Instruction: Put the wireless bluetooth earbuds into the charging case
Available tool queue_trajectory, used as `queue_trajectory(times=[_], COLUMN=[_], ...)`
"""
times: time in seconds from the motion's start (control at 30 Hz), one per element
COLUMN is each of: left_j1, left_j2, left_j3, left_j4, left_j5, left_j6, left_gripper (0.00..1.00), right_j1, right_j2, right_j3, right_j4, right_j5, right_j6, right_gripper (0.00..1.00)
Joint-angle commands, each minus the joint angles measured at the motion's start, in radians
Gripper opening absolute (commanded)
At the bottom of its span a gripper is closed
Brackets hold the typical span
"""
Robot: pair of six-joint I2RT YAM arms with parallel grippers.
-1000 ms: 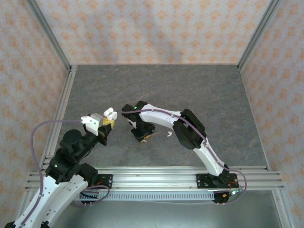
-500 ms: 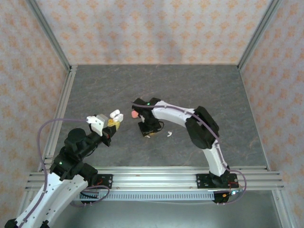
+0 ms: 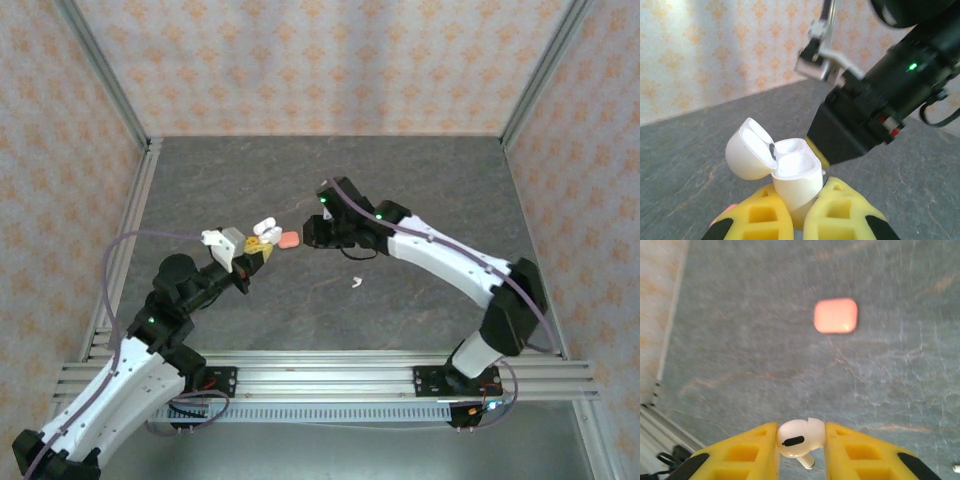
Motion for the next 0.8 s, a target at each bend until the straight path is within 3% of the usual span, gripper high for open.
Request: queue_trajectory(times=[0.0, 0.13, 0.3, 0.77], left_j1=[-0.039, -0.104, -0.140, -0.178], left_j2=[0.050, 0.148, 0.268, 0.377], left_j3=[0.013, 0.049, 0.093, 0.160], left_j4=[0.180, 0.247, 0.356, 0.426], left_j5=[-0.026, -0.103, -0.132, -0.172], left_j6=[0.066, 0.140, 0.160, 0.156], left_gripper=[0.00, 0.00, 0.00, 0.00], right_j1=[-0.003, -0.004, -0.004, 0.024], right_j2=[-0.120, -0.233, -0.308, -0.290], right_j3=[-0.050, -0.111, -0.146, -0.212], right_j4=[0.142, 0.246, 0.361, 0.598], right_j5=[0.089, 0.141, 0.119, -0.004], right_j6=[0.057, 0.081, 0.122, 0.208], right_gripper=[0.28, 0.29, 0.29, 0.28])
